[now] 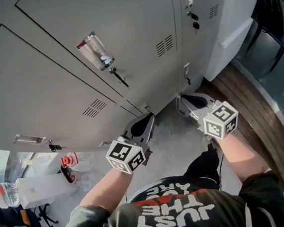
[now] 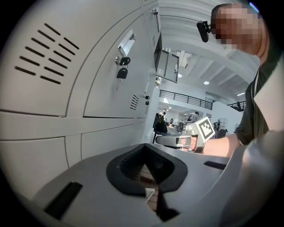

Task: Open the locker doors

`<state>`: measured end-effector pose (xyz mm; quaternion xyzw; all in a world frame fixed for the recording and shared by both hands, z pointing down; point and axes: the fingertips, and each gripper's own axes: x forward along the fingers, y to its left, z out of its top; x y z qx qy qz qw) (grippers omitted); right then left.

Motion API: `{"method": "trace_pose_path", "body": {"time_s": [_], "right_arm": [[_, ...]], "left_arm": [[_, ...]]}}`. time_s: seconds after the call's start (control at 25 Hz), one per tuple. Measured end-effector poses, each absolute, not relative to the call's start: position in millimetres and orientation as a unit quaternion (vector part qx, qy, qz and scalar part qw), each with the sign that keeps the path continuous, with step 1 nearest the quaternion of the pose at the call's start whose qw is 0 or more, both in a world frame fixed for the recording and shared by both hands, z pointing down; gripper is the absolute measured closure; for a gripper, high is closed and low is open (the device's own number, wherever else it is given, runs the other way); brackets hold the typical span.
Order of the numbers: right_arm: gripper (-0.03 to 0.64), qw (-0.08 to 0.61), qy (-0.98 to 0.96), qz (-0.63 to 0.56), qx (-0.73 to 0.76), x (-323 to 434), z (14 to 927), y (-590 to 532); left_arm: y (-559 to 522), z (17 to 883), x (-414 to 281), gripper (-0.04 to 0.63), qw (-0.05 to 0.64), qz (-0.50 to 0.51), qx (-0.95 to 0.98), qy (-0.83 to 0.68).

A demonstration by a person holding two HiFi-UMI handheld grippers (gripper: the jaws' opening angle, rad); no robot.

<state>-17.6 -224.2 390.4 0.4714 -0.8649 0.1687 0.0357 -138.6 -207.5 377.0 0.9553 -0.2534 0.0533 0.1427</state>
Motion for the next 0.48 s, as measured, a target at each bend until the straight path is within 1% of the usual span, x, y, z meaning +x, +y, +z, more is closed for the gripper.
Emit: {"method": "trace_pose_path", "body": {"time_s": [0.16,0.28,0.4,0.48], "right_arm": [[0.58,0.045,-0.892,0.154,0.424,21,398,-239],[0.58,0.063,-0.915,0.131,0.378,51,384,-250],[0.58,0.084,-0.933,0.108,0.334,78,369,-270],[0.58,0.08,-0.939,0.103,0.318,91,356,-289]], "left_arm": [[-232,385,-88,0.597,0.142,0.062,0.942,-0.298],[-250,386,-54,0.597,0.163,0.087,0.918,-0.351],[-268,377,-32,0.597,0.185,0.089,0.891,-0.405],[-280,362,-21,0.597,0.179,0.088,0.882,-0.427]]}}
